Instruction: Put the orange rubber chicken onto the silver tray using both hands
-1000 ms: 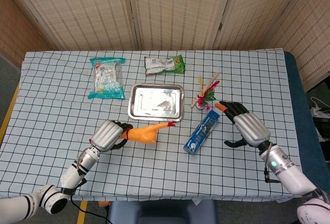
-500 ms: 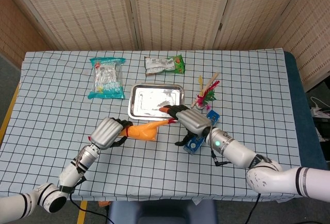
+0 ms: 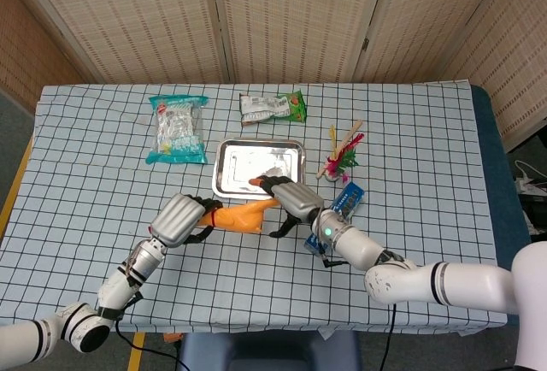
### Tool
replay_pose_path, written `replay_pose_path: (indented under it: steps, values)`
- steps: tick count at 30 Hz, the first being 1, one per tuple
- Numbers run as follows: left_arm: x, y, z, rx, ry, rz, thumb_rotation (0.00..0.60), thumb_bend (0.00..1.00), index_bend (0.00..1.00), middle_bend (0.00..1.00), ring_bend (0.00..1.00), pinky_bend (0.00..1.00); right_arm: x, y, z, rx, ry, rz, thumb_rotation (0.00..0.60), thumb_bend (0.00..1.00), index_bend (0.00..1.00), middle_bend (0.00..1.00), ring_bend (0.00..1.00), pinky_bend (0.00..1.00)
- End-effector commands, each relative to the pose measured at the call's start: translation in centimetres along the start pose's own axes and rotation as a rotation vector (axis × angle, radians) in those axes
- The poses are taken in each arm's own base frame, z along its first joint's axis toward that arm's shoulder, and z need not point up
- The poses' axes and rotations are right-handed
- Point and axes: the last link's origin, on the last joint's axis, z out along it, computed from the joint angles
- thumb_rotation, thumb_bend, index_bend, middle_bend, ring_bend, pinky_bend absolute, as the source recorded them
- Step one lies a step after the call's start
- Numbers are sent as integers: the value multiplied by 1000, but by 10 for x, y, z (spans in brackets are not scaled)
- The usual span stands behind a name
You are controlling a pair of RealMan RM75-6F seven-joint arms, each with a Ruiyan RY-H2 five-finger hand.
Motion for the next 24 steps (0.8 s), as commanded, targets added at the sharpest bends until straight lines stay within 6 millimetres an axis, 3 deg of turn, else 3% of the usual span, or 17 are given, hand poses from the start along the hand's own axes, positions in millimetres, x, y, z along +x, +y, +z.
replay_pose_path:
  steps: [1,4,8,13,18,24]
  values:
    - [0,1,0,-3,-2,1,600,603,838,773,565,624,0,-1,2,0,2,12,600,131,81,47,17,75]
    - [0,2,2,-12,-7,0,600,603,838,772,565,624,-2,-3,4,-1,-21,46,600,141,217,183,127,221]
    - [-1,5,3,-20,-8,3,600,604,838,772,566,625,-7,-11,6,23,-85,83,600,143,250,203,158,272]
    - [0,4,3,-18,-5,2,600,603,838,772,565,624,-9,-14,8,41,-91,74,600,155,345,278,275,437]
    - [1,6,3,-18,-1,1,600,604,838,773,566,630,-12,-12,10,43,-76,39,600,231,600,458,515,700]
    - [3,6,3,-17,-7,-8,600,603,838,772,565,648,-13,-13,13,36,-28,21,600,333,853,641,730,954]
